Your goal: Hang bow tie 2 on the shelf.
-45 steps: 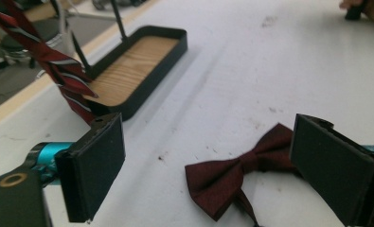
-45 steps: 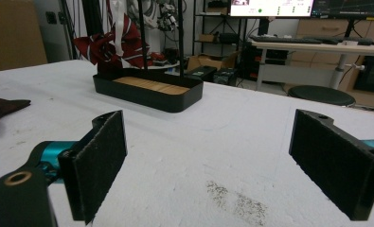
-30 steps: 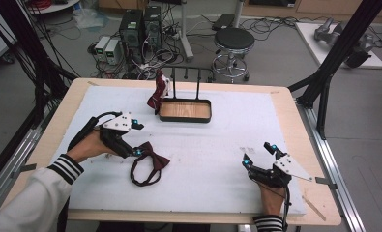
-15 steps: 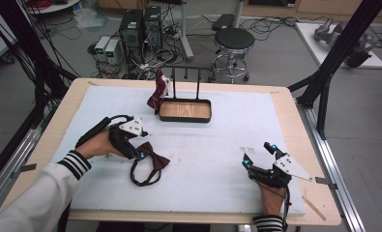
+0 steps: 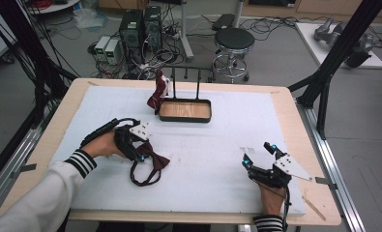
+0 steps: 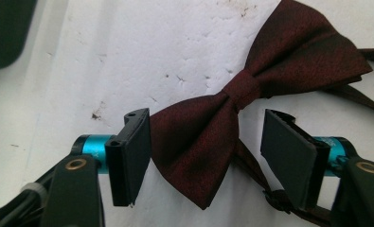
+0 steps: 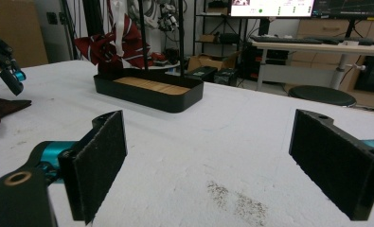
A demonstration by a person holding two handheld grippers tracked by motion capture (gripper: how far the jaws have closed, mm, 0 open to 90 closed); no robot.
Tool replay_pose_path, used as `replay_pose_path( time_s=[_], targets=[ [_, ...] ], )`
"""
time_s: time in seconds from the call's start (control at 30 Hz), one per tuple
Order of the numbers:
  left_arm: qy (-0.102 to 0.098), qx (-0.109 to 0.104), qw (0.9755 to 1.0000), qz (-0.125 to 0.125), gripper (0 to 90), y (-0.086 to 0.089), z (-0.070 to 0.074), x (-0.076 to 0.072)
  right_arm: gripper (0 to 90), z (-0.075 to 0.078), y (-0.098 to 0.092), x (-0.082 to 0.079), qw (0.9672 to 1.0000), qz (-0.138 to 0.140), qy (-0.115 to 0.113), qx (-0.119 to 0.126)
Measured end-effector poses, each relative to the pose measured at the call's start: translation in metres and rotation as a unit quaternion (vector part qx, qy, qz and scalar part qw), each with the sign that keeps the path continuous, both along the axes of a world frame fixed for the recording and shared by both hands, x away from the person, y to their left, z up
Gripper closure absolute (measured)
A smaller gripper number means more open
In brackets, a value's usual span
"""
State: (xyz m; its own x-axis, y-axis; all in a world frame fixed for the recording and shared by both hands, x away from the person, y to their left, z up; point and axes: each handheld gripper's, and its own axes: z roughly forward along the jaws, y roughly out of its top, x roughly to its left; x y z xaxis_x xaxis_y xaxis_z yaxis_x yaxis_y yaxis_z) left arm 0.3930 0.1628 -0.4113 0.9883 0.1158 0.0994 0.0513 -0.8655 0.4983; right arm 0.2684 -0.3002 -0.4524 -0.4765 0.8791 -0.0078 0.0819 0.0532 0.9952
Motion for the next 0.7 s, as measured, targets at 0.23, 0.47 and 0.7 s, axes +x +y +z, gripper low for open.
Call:
replay_pose_path(
  time_s=[0.23, 0.47, 0.7],
  targets=[
    [0.004, 0.020, 0.9998, 0.002, 46.2, -0.0016, -0.0035, 0.0017, 11.3, 0.0000, 0.0001, 0.0000, 1.0000, -0.001, -0.001, -0.001],
    [0.006, 0.027, 0.9996, -0.002, 61.9, -0.0035, -0.0024, -0.0005, 11.3, 0.0001, 0.0003, -0.0002, 1.0000, -0.002, 0.001, -0.002],
    [0.019, 0.036, 0.9992, -0.004, 75.9, -0.0055, -0.0010, -0.0029, 11.3, 0.0000, 0.0005, -0.0004, 1.0000, -0.001, 0.001, -0.001]
  ],
)
